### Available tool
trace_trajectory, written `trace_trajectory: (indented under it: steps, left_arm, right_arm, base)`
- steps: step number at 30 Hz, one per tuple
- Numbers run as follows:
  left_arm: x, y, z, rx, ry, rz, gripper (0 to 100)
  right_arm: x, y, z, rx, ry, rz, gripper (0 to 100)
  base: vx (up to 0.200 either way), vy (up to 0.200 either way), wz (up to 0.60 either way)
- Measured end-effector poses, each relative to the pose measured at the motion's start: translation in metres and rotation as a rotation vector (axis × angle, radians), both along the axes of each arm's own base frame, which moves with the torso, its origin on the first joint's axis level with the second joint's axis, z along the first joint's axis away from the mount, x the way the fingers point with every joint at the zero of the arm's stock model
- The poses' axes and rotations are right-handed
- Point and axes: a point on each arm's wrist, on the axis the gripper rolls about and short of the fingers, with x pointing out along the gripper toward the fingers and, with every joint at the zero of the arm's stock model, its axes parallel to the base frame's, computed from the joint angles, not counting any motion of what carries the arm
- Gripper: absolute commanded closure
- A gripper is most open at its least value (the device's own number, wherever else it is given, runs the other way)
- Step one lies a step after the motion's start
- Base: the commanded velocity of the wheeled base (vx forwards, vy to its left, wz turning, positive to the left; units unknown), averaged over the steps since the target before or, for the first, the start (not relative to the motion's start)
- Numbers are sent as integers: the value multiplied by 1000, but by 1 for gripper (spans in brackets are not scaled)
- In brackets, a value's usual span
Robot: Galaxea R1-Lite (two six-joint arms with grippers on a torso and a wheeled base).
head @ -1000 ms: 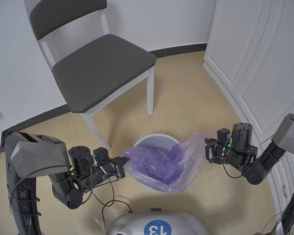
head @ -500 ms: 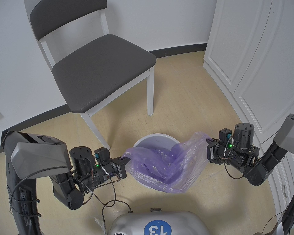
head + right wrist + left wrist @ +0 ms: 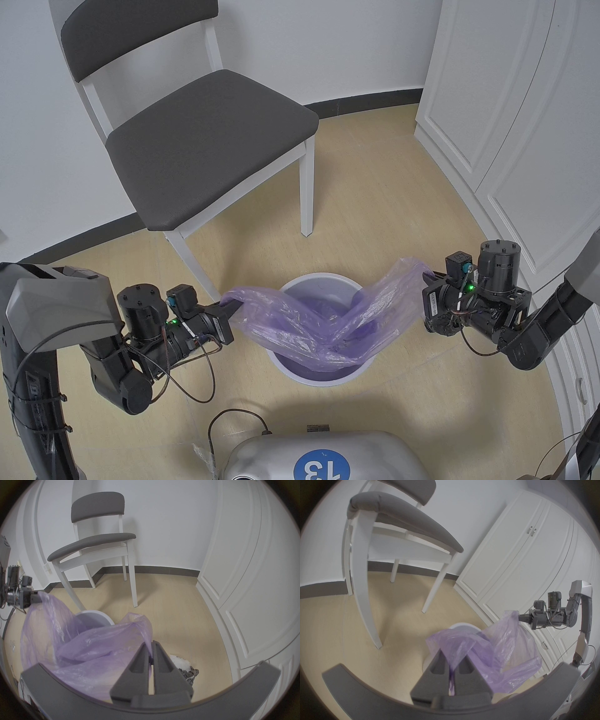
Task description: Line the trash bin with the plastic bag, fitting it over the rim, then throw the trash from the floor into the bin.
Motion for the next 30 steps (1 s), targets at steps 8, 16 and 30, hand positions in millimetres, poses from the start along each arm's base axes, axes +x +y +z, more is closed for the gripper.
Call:
trace_trajectory:
  steps: [8, 16, 30]
  left_arm:
    - [1, -3, 2, -41, 19, -12, 100]
    - [12, -31, -3, -76, 10, -70, 100]
    - [37, -49, -12, -67, 34, -81, 100]
  right_arm:
    - [0, 5, 0, -35, 13, 21, 100]
    - [0, 6, -4, -51, 21, 35, 100]
    - [26, 47, -13, 51, 7, 106, 100]
  base:
    - [0, 0, 0]
    - [0, 0, 0]
    - [0, 0, 0]
